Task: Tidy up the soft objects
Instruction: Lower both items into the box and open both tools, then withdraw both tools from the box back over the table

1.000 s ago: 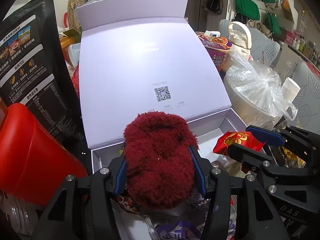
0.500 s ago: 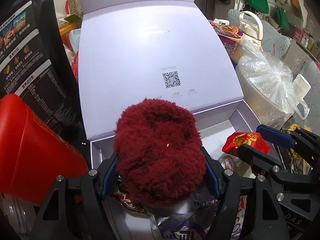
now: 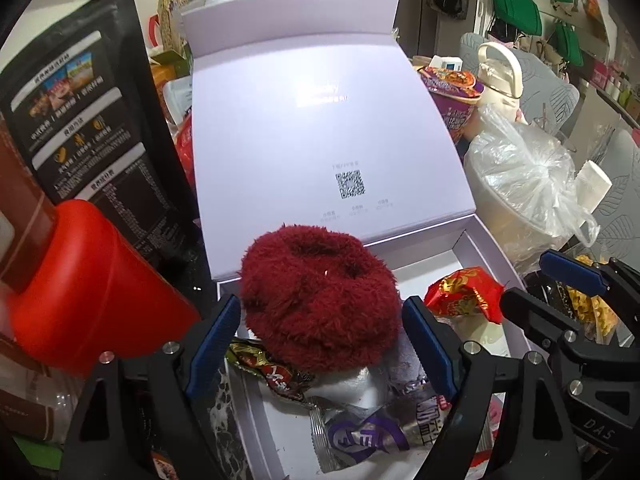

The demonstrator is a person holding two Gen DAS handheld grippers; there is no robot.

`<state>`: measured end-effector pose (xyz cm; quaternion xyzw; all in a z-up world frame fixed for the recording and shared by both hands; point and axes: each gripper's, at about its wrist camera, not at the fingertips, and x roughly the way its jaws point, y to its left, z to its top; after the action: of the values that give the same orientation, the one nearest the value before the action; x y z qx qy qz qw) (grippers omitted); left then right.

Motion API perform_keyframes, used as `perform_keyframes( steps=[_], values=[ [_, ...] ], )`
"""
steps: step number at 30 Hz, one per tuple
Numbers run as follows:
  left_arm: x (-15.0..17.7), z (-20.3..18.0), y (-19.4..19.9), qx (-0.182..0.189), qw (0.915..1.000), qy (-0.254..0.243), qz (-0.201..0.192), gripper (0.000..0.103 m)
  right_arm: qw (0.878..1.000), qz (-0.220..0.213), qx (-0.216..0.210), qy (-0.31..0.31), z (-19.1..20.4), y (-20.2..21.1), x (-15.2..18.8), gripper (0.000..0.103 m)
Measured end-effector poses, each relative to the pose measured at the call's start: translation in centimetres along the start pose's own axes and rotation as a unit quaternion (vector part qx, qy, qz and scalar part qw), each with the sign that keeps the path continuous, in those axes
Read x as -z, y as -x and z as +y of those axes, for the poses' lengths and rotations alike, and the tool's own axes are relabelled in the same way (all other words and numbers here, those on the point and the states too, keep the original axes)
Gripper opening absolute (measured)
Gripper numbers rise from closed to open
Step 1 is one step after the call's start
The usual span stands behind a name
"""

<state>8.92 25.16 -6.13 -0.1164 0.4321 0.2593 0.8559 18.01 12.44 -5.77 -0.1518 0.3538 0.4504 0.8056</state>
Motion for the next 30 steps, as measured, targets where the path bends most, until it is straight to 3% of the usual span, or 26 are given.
perform_keyframes(
  steps=[19, 30],
  values=[
    [-0.2, 0.3, 9.9, -0.004, 0.997, 0.003, -0.078, 0.083, 0.997, -0.067, 0.014, 0.025, 3.1, 8.9, -0.7, 0.057],
    [1.9, 0.8, 16.9, -0.01, 0.991, 0.008, -0.133, 0.083, 0.993, -0.107, 0.017, 0.037, 5.6, 14.5, 0.2, 0.061]
  ],
)
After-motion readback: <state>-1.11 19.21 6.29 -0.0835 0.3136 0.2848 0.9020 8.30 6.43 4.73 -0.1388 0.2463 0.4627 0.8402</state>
